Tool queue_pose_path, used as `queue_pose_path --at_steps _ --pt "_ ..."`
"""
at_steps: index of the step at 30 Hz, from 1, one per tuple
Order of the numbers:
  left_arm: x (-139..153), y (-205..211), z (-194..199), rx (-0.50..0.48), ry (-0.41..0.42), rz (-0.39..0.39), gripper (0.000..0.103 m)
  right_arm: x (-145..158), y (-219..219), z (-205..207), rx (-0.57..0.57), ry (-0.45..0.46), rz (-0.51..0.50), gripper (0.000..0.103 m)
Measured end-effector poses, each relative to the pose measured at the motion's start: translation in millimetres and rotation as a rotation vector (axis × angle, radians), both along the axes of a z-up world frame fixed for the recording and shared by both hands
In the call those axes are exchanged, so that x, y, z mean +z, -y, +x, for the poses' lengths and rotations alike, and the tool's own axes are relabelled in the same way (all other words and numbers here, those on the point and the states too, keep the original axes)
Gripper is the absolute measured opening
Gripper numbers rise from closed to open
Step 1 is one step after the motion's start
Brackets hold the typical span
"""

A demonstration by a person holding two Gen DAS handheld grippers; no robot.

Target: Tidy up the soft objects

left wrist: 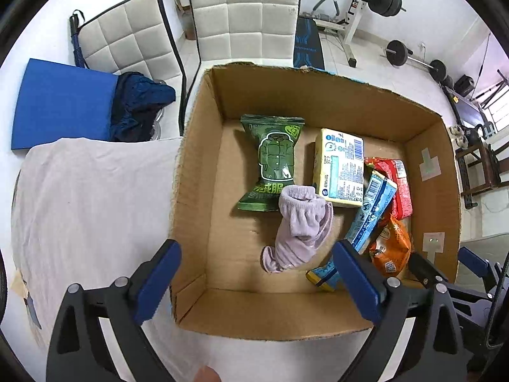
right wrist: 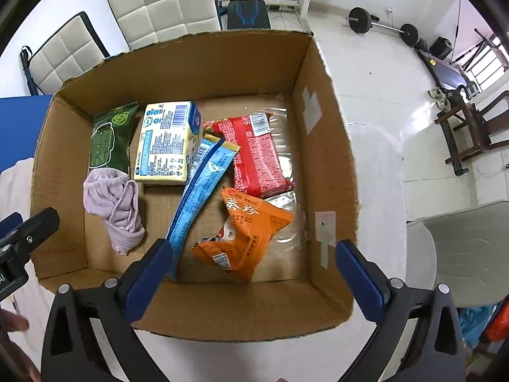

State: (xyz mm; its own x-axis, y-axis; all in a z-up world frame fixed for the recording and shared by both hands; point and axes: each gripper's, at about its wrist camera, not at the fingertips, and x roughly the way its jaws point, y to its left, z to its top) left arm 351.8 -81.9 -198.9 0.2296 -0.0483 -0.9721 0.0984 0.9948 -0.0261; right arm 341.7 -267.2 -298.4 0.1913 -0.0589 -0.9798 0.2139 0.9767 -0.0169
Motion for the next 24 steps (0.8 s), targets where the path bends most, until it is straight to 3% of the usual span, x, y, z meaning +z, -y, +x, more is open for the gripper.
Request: queue_pose_path --at_steps 11,20,24 --pt "58.5 -0.2 -47.2 -0.001 0.113 0.001 0.098 47.7 -3.0 -34.4 0.025 0.073 -0.005 0.103" --pt "139.9 -7.1 -136.6 0.006 0.254 0.007 0.098 138.9 -0.9 -128.2 0.036 0.221 0.016 0.103" --pt "165.1 -14.0 -174.1 0.010 0.276 -0.032 0.098 178.1 -2.7 -173.5 0.046 0.271 0.034 0.103"
